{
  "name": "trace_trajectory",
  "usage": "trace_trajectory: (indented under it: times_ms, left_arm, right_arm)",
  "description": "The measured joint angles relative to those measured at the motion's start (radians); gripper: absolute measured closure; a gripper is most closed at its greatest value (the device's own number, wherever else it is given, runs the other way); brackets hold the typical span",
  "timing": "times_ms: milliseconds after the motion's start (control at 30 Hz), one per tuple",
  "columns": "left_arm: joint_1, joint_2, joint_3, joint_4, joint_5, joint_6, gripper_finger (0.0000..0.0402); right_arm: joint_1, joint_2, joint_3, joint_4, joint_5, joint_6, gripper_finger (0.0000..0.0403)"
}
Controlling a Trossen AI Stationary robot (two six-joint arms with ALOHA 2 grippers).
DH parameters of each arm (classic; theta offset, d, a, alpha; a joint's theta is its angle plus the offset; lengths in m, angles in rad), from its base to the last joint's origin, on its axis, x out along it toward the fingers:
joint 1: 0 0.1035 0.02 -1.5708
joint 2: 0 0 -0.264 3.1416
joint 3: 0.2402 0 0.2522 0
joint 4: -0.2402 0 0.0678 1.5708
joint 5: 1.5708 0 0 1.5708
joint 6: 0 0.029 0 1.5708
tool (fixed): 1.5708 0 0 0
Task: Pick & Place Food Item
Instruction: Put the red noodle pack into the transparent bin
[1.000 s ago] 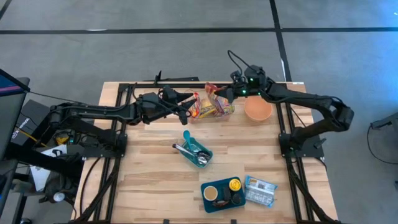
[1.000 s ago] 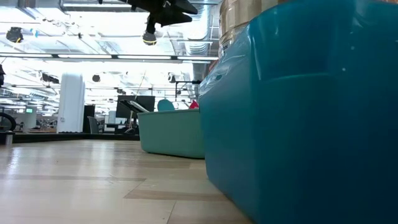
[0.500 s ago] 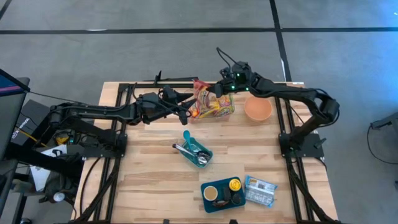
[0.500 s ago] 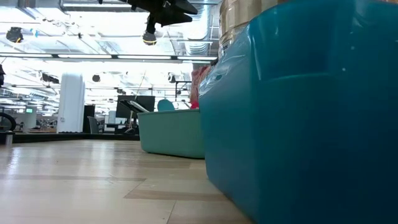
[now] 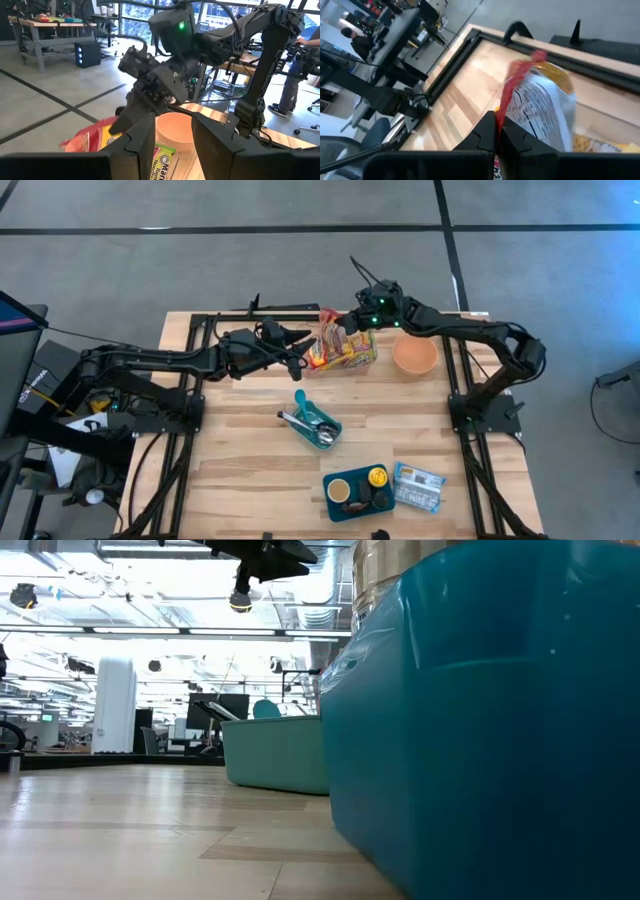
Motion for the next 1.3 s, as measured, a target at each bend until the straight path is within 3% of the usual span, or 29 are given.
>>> trace_trajectory:
  times_ms: [333,967,1300]
  left_arm:
    - [0.0,0.0,0.0,0.0,0.0,0.0,0.028]
    - [0.0,0.0,0.0,0.0,0.0,0.0,0.028]
    - [0.0,0.0,0.0,0.0,0.0,0.0,0.028]
  right_arm:
    - [0.003,-0.038,0.0,0.011,0.069,0.02,0.0403]
    - [0.063,-0.034,0.0,0.112,0.023,0.05,0.0403]
    - [0.105,0.09,0.069,0.158,0.012,0.05,0.0403]
